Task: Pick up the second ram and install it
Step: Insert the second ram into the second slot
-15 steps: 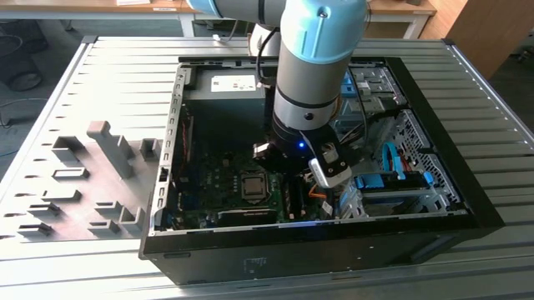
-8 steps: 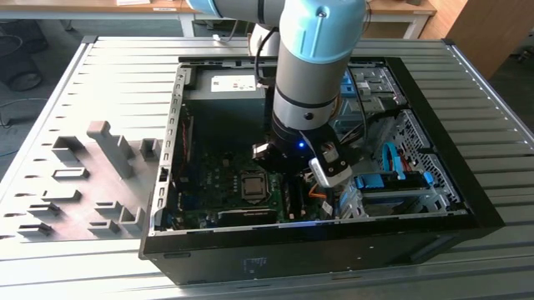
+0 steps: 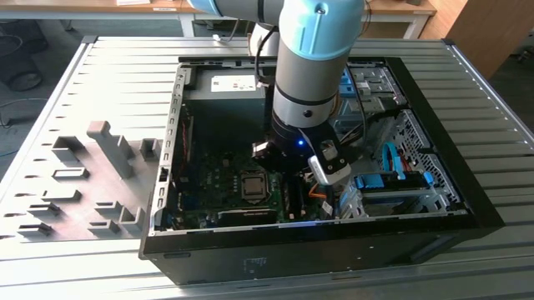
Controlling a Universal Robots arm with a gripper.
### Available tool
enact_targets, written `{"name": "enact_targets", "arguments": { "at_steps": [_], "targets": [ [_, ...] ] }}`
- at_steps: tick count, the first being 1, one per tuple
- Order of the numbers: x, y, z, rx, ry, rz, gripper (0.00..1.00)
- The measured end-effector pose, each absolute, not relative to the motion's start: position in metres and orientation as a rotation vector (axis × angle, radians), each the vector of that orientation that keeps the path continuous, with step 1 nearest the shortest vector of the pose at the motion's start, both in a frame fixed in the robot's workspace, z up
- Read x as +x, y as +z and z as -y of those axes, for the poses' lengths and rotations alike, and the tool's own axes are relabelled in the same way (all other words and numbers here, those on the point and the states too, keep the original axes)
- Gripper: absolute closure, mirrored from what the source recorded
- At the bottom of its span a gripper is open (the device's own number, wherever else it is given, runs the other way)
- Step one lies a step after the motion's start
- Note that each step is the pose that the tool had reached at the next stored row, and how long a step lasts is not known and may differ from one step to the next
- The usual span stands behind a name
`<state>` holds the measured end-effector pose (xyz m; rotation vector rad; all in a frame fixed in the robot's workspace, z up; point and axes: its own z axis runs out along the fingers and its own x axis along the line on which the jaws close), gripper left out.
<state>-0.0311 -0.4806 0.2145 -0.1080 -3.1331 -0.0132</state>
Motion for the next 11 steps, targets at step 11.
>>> {"name": "enact_targets", "arguments": {
  "at_steps": [11],
  "targets": [
    [-0.0311,0.2144,0.4801,-0.131,-0.013,3.132,0.86]
  ]
}}
